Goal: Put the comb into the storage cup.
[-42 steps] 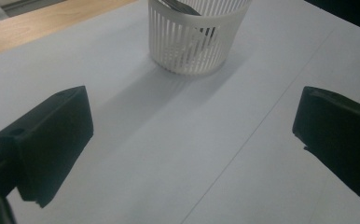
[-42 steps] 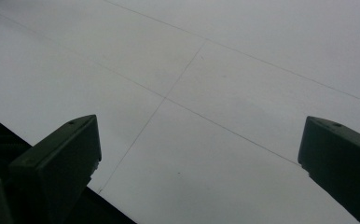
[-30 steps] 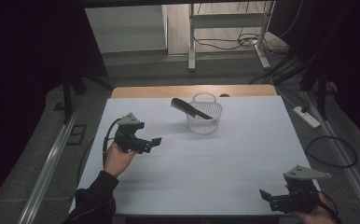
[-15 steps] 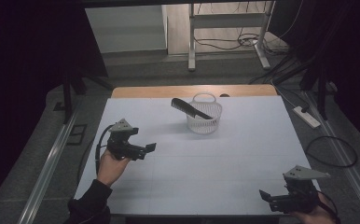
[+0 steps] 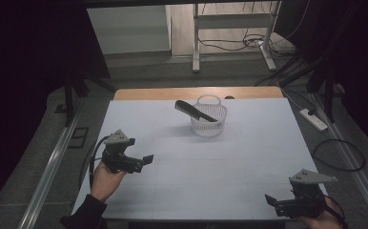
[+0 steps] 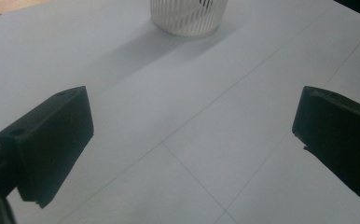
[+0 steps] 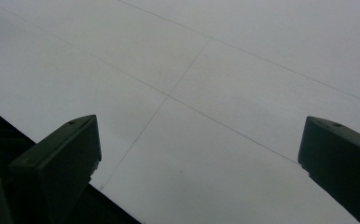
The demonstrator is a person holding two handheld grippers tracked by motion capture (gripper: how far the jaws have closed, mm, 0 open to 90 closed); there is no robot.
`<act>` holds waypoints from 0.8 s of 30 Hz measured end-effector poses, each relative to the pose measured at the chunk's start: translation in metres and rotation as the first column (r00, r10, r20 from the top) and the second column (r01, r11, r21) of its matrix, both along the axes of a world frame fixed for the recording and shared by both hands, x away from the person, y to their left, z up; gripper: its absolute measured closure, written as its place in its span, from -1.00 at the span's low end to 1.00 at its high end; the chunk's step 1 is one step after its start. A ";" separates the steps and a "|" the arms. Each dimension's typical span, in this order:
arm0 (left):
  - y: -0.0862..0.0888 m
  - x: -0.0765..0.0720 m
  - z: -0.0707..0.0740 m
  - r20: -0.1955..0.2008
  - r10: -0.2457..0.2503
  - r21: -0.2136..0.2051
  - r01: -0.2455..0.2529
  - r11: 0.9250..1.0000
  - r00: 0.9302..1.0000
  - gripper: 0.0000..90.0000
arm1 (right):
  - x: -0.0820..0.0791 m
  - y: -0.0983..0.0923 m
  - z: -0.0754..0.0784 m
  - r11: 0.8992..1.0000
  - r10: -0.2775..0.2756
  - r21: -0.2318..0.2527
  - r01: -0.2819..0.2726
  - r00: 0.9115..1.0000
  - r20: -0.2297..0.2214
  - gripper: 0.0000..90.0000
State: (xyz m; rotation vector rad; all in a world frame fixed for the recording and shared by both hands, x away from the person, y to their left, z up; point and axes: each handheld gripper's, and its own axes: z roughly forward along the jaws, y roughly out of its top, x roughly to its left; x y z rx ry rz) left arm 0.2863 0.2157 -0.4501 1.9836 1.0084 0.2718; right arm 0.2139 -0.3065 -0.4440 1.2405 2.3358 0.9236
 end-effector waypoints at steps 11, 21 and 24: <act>0.014 -0.022 -0.002 -0.005 0.020 -0.030 -0.020 0.999 1.000 -1.00 | 0.000 0.000 0.000 1.000 0.003 -0.001 -0.003 1.000 -0.001 -1.00; 0.025 -0.040 -0.003 -0.011 0.022 -0.061 -0.023 0.998 1.000 -1.00 | 0.000 0.001 0.000 1.000 0.006 -0.002 -0.006 1.000 -0.001 -1.00; 0.028 -0.045 -0.002 -0.009 0.027 -0.060 -0.028 0.998 1.000 -1.00 | 0.000 0.001 0.000 1.000 0.006 -0.003 -0.006 1.000 -0.001 -1.00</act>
